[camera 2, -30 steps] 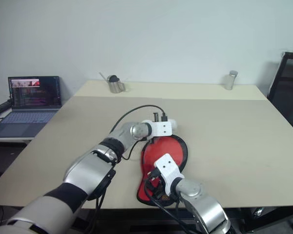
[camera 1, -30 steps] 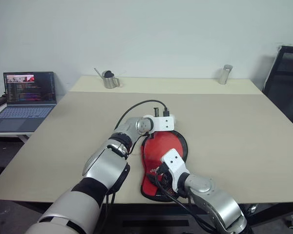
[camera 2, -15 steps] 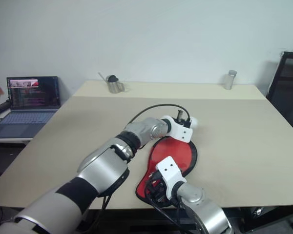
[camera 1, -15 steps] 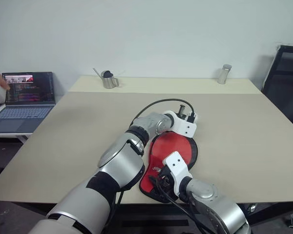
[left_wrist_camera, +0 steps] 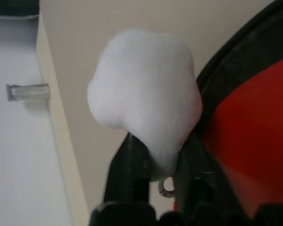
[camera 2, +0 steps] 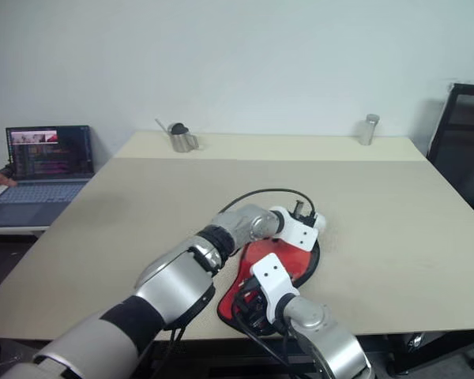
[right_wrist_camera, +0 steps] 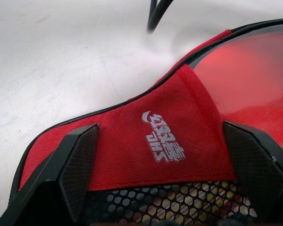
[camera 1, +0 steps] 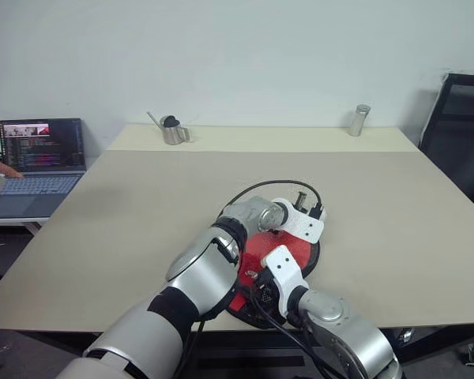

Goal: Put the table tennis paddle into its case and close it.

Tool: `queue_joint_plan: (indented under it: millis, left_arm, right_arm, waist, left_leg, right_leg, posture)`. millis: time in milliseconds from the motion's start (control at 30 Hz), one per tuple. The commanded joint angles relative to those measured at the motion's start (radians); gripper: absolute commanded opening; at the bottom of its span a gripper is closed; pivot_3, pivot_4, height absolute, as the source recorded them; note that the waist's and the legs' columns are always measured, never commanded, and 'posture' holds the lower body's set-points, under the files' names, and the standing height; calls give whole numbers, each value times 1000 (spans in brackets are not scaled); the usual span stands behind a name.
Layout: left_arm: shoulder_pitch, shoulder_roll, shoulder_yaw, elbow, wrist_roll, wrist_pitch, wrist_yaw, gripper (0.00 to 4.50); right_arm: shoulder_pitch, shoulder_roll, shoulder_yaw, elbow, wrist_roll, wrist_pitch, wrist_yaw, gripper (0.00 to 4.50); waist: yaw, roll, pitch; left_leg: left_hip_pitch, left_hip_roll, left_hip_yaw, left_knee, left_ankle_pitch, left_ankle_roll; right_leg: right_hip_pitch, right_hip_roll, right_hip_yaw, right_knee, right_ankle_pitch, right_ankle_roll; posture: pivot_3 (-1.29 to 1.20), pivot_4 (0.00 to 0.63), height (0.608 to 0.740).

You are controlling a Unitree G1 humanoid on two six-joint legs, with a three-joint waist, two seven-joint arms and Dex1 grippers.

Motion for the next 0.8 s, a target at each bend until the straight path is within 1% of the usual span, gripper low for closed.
queue_joint_plan:
  millis: [33, 133, 267, 433, 567, 667, 700, 733, 800]
  left_arm:
    - [-24, 13, 44, -44, -49, -4, -11, 2162]
    - [-29, 24, 87, -47, -95, -8, -56, 3176]
    - [-24, 72, 171, -56, -187, -21, -164, 3176]
    - [7, 169, 198, -70, -220, -37, -216, 3176]
    - [36, 260, 245, -86, -275, -46, -244, 3176]
    - [73, 312, 373, -106, -428, -39, -379, 3176]
    - [86, 321, 420, -115, -487, -28, -459, 3176]
    - [104, 330, 468, -128, -552, -18, -557, 3176]
    - [149, 356, 568, -170, -702, 63, -814, 3176]
  right_arm:
    - [16, -2, 59, 86, 26, 37, 37, 4500]
    - [-4, -5, 54, 105, 26, 25, 48, 4500]
    - [-40, -14, 33, 144, 24, 0, 71, 4500]
    - [-80, -37, 1, 184, 24, -33, 107, 4500]
    - [-97, -62, -31, 166, 43, -27, 134, 4500]
    - [-107, -94, -75, 95, 72, 11, 162, 4500]
    - [-112, -105, -91, 73, 82, 23, 168, 4500]
    - [-118, -115, -114, 48, 96, 39, 174, 4500]
    - [-135, -140, -172, -10, 138, 78, 200, 4500]
  waist:
    - [0, 0, -1]
    - [-1, 0, -3]
    - [-4, 0, -3]
    - [-12, 0, -3]
    - [-14, 0, -3]
    - [-9, 0, -3]
    - [-6, 0, -3]
    - [-3, 0, -3]
    - [4, 0, -3]
  left_leg:
    - [0, 0, 0, 0, 0, 0]
    - [1, 0, 0, 0, 0, 0]
    - [2, 1, 1, 0, 0, 0]
    - [6, 1, 2, 0, 0, 0]
    - [17, 2, 1, -1, 0, 0]
    - [17, 2, 1, 0, 0, 0]
    - [16, 1, 1, 0, 0, 0]
    - [16, 1, 1, 0, 0, 0]
    - [15, 0, 0, 0, 0, 0]
  right_leg:
    - [0, 0, 0, 0, 0, 0]
    - [0, 0, 0, 0, 0, 0]
    - [0, 1, -1, 1, 0, 0]
    - [3, 2, 0, 3, 0, 0]
    - [16, 2, -1, 1, -2, 4]
    - [16, 2, -1, 0, -2, 3]
    - [16, 1, -1, 0, -1, 1]
    - [16, 1, -1, 0, 0, 0]
    - [16, 0, -2, -1, 0, 0]
  posture:
    - [0, 150, 740]
    - [0, 150, 740]
    - [0, 150, 740]
    - [0, 150, 740]
    - [0, 150, 740]
    - [0, 150, 740]
    - [0, 150, 740]
    - [0, 150, 740]
    - [0, 150, 740]
